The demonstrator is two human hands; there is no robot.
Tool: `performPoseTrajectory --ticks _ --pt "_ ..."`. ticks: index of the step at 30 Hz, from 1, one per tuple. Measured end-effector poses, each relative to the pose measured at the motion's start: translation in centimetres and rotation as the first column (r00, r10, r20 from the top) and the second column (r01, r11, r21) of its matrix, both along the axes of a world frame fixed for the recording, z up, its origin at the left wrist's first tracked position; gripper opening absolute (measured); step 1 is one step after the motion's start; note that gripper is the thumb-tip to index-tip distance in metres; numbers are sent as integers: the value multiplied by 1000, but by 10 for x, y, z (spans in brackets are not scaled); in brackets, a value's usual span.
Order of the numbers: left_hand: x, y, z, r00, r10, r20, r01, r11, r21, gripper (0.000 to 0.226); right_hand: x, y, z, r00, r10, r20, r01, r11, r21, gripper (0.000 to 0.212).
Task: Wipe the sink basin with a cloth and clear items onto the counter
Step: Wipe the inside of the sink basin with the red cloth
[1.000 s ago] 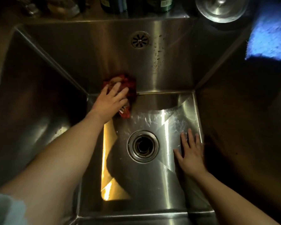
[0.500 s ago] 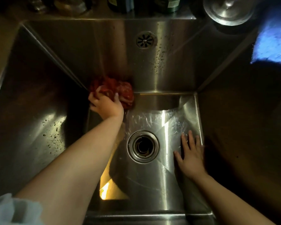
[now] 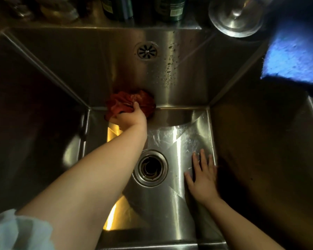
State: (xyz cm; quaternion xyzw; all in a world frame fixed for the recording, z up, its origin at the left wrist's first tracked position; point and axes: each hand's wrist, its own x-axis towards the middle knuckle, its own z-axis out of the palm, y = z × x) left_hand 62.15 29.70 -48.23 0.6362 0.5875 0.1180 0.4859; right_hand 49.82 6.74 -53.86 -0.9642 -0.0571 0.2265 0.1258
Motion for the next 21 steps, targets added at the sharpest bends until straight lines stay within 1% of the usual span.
performPoseTrajectory --ticks 1,3,5,6,10,12,15,16,17,19,20,21 --pt "0 -9 0 997 -73 9 73 997 19 76 0 0 0 1000 -1 0 1 1000 -1 72" --pt "1 -28 -1 970 -236 50 231 968 99 59 -1 -1 0 1000 -1 -2 1 1000 -7 72" --pt "3 -47 1 945 -317 78 301 938 172 43 0 -2 -1 1000 7 -13 -7 1000 -29 72" --pt "4 -54 3 938 -341 63 322 925 200 40 0 -2 -1 1000 10 -19 -11 999 -40 72" --pt "4 -75 5 906 -416 -80 420 852 312 47 -3 0 -1 999 14 -34 -16 998 -65 70" --pt "4 -87 5 858 -503 -108 509 800 318 52 -7 1 -1 999 41 -35 -44 995 -93 69" --pt "4 -103 2 776 -616 -138 623 710 328 50 -10 0 1 998 38 -51 -42 996 -83 70" --pt "3 -104 0 738 -654 -163 664 663 346 48 -11 0 1 998 41 -54 -45 996 -80 69" --pt "1 -104 -2 680 -706 -198 718 586 376 47 -11 0 1 997 44 -56 -49 996 -77 69" --pt "-2 -102 -5 498 -819 -285 825 346 447 37 -11 -1 2 997 48 -57 -52 996 -70 69" --pt "-2 -100 -6 408 -857 -316 850 231 473 30 -11 -1 1 997 48 -54 -52 996 -69 69" --pt "0 -97 -5 342 -875 -341 861 146 488 25 -11 -1 1 998 48 -50 -52 996 -70 68"
